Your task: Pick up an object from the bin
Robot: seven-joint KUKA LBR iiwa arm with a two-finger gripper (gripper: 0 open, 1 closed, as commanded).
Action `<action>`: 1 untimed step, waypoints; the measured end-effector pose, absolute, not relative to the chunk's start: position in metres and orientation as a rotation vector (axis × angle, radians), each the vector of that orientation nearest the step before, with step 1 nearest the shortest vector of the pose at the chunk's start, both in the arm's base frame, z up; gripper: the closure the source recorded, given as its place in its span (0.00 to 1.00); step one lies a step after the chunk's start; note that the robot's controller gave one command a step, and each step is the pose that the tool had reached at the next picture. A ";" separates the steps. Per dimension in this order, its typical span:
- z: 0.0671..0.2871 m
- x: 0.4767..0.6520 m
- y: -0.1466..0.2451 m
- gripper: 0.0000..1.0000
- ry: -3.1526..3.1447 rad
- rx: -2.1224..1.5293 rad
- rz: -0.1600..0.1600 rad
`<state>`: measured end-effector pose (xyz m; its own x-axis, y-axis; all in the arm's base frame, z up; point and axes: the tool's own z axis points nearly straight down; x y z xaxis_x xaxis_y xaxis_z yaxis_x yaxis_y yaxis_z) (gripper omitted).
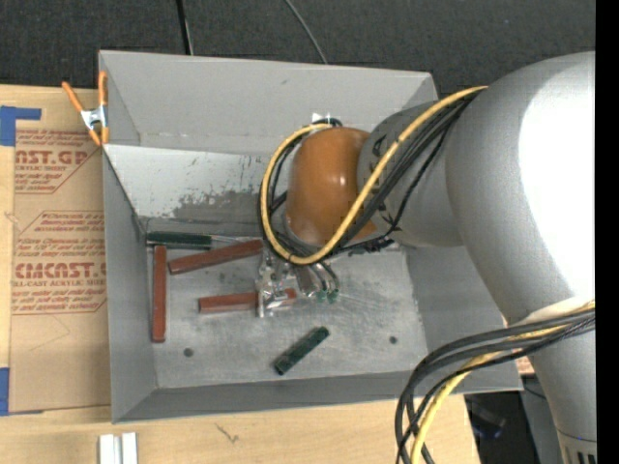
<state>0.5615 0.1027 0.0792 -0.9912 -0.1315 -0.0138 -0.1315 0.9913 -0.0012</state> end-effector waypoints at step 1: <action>0.087 0.558 0.103 1.00 3.136 -0.208 -0.001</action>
Offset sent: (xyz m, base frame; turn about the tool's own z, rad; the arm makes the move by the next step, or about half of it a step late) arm -0.0001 0.0000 0.0525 0.0000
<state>0.5582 0.1027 0.0868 -0.9912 -0.1322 0.0011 -0.1322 0.9912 -0.0009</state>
